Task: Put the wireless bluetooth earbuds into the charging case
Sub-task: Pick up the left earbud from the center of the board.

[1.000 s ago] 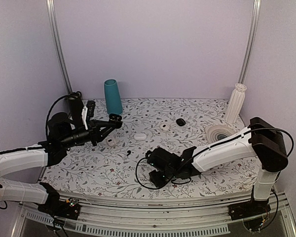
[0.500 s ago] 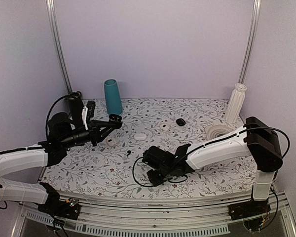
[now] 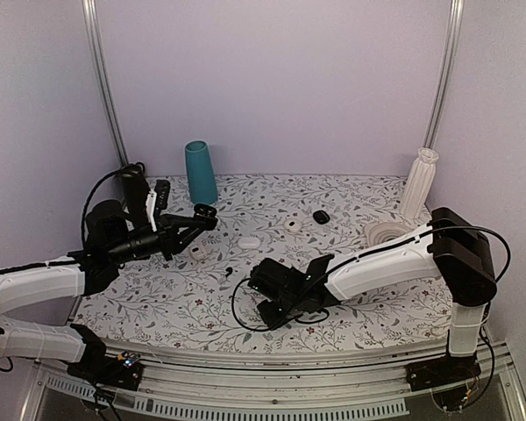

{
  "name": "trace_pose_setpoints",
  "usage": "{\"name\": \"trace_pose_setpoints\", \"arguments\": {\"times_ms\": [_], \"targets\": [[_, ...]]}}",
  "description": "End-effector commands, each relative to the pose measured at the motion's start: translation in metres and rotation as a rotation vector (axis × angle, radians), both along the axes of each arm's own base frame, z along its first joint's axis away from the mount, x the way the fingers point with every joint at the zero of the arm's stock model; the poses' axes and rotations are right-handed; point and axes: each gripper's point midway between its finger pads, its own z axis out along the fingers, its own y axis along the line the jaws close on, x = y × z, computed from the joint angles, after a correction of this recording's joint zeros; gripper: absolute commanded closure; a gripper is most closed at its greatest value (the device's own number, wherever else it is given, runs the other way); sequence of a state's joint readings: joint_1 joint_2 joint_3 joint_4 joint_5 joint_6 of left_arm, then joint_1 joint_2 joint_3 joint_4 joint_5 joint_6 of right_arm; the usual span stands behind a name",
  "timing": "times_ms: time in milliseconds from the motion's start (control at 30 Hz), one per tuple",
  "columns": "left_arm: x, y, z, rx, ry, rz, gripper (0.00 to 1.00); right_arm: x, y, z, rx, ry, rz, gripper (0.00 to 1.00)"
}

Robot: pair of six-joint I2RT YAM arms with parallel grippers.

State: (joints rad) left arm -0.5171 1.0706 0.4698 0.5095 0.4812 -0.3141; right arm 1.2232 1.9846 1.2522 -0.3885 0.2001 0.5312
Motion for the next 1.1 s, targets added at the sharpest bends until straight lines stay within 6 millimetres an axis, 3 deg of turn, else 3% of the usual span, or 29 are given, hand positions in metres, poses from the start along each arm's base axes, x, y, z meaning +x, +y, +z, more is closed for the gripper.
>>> {"name": "trace_pose_setpoints", "arguments": {"times_ms": [0,267,533,1067], "targets": [[-0.004,-0.002,0.014,-0.01,-0.045,-0.007,1.0,-0.003,-0.004,-0.01,-0.041,0.005,0.015,0.77],[-0.001,-0.004,0.008,-0.001,-0.037,-0.014,1.0,-0.002,-0.008,-0.006,-0.042,-0.011,0.026,0.88],[-0.001,-0.01,-0.008,0.017,-0.014,-0.027,1.0,-0.001,-0.012,0.006,0.0,-0.02,0.053,0.92],[-0.019,-0.053,-0.039,0.16,-0.252,-0.116,1.0,-0.003,-0.017,0.079,0.177,0.048,0.217,0.93]]}}
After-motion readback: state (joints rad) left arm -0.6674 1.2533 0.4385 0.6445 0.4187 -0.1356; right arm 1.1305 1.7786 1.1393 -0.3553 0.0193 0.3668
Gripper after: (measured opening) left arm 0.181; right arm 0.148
